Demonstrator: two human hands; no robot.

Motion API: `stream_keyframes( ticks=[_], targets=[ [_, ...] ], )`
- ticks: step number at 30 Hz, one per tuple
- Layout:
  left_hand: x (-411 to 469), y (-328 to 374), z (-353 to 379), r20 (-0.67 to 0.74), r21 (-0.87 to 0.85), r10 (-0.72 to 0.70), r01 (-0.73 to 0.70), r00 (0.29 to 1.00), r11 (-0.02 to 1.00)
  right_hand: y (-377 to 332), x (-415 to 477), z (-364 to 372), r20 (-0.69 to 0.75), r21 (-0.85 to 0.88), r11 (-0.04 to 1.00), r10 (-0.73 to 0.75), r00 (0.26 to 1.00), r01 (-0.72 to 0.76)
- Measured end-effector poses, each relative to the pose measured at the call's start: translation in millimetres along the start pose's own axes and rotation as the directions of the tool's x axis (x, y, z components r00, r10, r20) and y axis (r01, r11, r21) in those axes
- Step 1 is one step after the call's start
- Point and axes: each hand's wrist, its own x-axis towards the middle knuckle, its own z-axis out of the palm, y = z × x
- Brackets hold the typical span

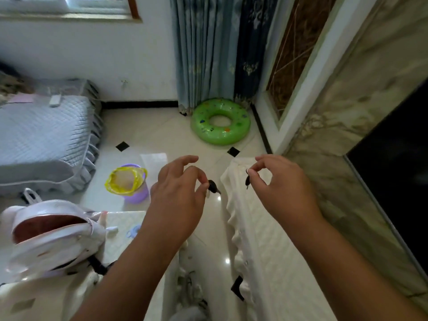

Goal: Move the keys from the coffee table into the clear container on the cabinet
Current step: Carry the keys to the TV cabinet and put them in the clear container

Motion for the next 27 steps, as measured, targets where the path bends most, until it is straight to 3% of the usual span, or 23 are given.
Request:
stream_keyframes(
  ticks=[6,13,27],
  targets=[
    [95.1,-38.6,-8.8,0.047,0.039,0.030,-0.032,0.998,0.999,-25.7,86.7,36.4,-0.043,0.026,0.999,0.030,0.999,-0.029],
    [157.0,-81.4,-14.5,0.069,0.041,-0.026,0.023,0.997,0.999,-40.7,150.4,67.7,0.023,0.005,0.999,0.053,0.998,-0.053],
    [300.5,-133.2,1.0,0.004,0.104,-0.109,0.108,0.994,0.989,-49.6,324.5,141.3,0.110,0.039,0.998,-0.060,0.992,0.056]
  ],
)
